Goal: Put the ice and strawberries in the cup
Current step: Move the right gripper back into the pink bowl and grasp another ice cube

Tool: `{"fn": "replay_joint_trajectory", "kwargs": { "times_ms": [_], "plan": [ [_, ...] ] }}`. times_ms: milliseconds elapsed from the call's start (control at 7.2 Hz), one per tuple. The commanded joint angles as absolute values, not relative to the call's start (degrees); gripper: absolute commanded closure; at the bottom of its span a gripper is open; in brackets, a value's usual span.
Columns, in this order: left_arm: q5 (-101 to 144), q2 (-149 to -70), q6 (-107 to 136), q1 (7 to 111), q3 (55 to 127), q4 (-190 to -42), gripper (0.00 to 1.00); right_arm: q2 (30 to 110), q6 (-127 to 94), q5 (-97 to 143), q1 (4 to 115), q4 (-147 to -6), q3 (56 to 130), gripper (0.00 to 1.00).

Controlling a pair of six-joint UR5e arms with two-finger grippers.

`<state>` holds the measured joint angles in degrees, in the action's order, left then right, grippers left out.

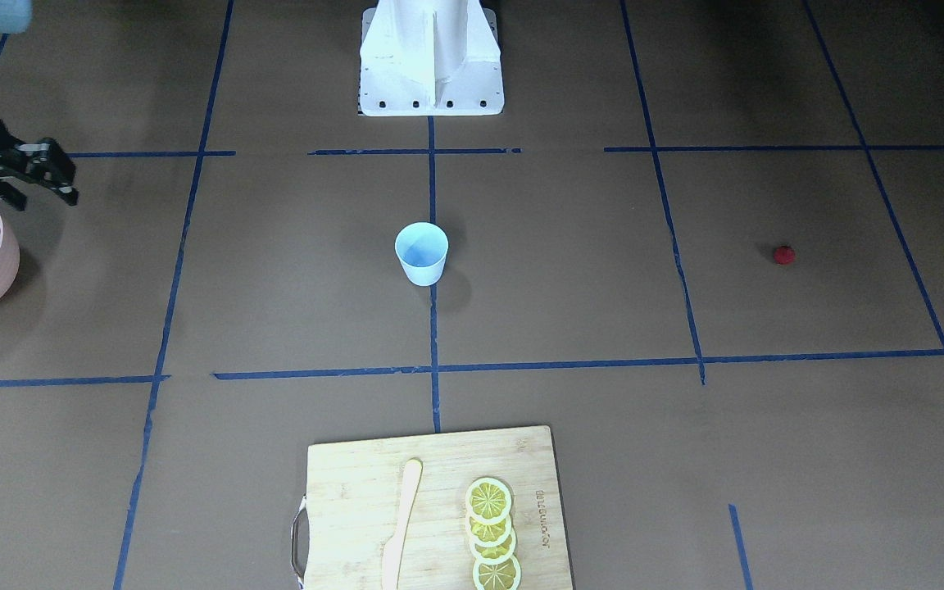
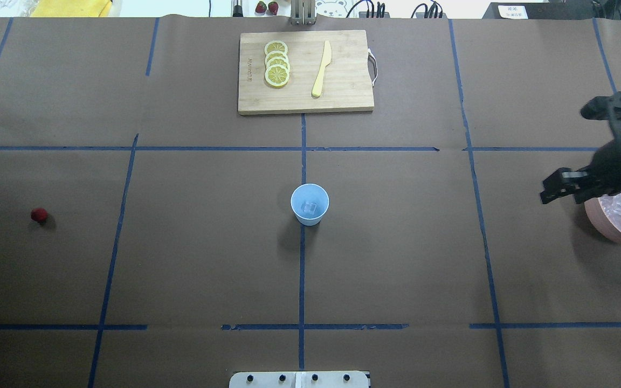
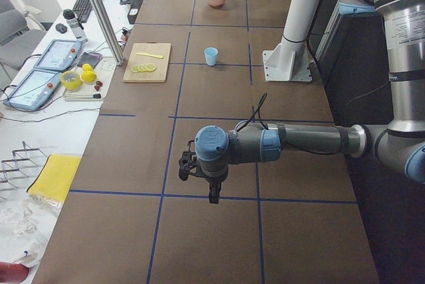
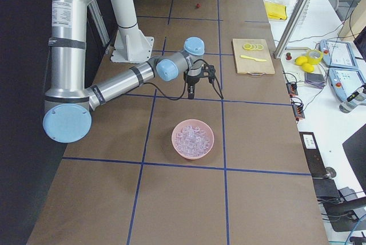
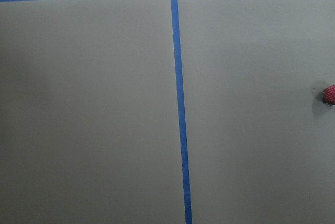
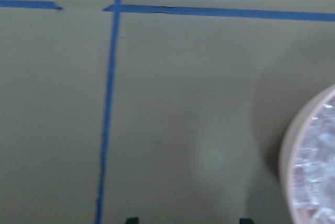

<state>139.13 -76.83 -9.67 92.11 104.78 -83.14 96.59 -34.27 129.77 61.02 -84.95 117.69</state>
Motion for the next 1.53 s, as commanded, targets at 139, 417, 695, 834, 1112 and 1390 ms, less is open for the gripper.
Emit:
{"fn": "replay_joint_trajectory", "kwargs": {
  "times_ms": [139,417,695,834,1112,1390],
  "plan": [
    [139.1,-76.6,-9.7,92.1,105.2,-83.1,0.0,100.0,-24.9,129.3,67.2,-84.8,110.2,0.03],
    [139.2,-76.3,-9.7,92.1,105.6,-83.1,0.0,99.7,-25.2,129.2,67.2,-84.8,107.9,0.03],
    [139.2,-76.2,-9.8,92.1,105.6,-83.1,0.0,98.8,-25.1,127.9,67.1,-83.5,104.6,0.06],
    [139.2,-76.2,-9.8,92.1,105.6,-83.1,0.0,98.0,-25.2,127.8,67.0,-81.7,102.1,0.07],
    [139.2,-76.0,-9.8,92.1,105.8,-83.1,0.0,97.3,-25.6,128.2,66.9,-80.1,101.0,0.09],
    [139.2,-76.0,-9.8,92.1,106.0,-83.1,0.0,97.3,-26.2,128.2,65.8,-80.1,100.9,0.11]
  ]
}}
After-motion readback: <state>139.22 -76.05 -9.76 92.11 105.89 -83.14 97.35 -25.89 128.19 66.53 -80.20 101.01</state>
